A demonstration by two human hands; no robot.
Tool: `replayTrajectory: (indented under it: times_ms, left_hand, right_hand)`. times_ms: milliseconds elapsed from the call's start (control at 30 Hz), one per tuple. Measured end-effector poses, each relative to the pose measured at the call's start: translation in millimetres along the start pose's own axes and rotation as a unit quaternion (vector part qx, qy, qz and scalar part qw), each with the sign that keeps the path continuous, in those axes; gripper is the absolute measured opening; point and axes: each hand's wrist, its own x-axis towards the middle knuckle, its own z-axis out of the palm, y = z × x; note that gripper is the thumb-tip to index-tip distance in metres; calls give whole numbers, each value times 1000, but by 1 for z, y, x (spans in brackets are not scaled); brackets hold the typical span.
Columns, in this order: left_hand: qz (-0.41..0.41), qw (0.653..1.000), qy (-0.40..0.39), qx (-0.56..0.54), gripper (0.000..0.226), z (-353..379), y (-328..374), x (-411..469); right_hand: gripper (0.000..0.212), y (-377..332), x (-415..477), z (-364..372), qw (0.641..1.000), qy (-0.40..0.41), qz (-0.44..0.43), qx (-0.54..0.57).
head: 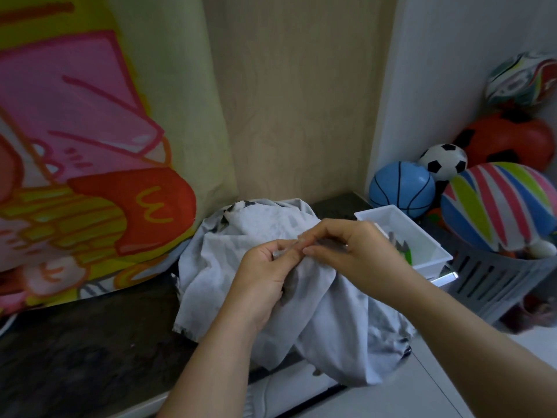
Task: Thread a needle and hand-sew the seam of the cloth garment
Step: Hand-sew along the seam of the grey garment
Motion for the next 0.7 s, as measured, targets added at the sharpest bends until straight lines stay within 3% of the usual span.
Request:
replayTrajectory:
  times_ms: [67,133,200,300,367,433,500,600,667,700]
  left_hand:
    - [-21,999,16,25,18,-2,-4,3]
    - [-30,997,54,53,24,-5,-9,7]
    - [-37,992,95,79,30,-10,-15,10]
    - [-45,980,141,132,20,-14,-22,16]
    - [-39,966,162,195,28,-17,-25,20]
    - [-22,949,168,267,32,-20,-27,22]
    - [9,936,173,305,35,-24,-30,22]
    - [34,933,179,311,44,-26,-33,21]
    - [41,929,181,321,45,-24,-30,21]
    - [42,929,179,320,43,-24,-28,21]
  right_hand:
    - [8,-1,2,2,997,56,20,51]
    - [11,-7,5,-2,969,143,59,195]
    - [12,-15,8,-11,885,188,109,412]
    - [16,-29,8,-25,703,158,191,666]
    - [24,-39,7,-31,628,132,231,731]
    - [28,-47,6,-34,583,109,250,766]
    - [24,-53,3,-35,563,79,259,781]
    - [18,-56,0,-38,561,29,253,788]
    - [19,-57,0,-38,582,14,247,775]
    - [20,-56,0,-36,617,13,245,748]
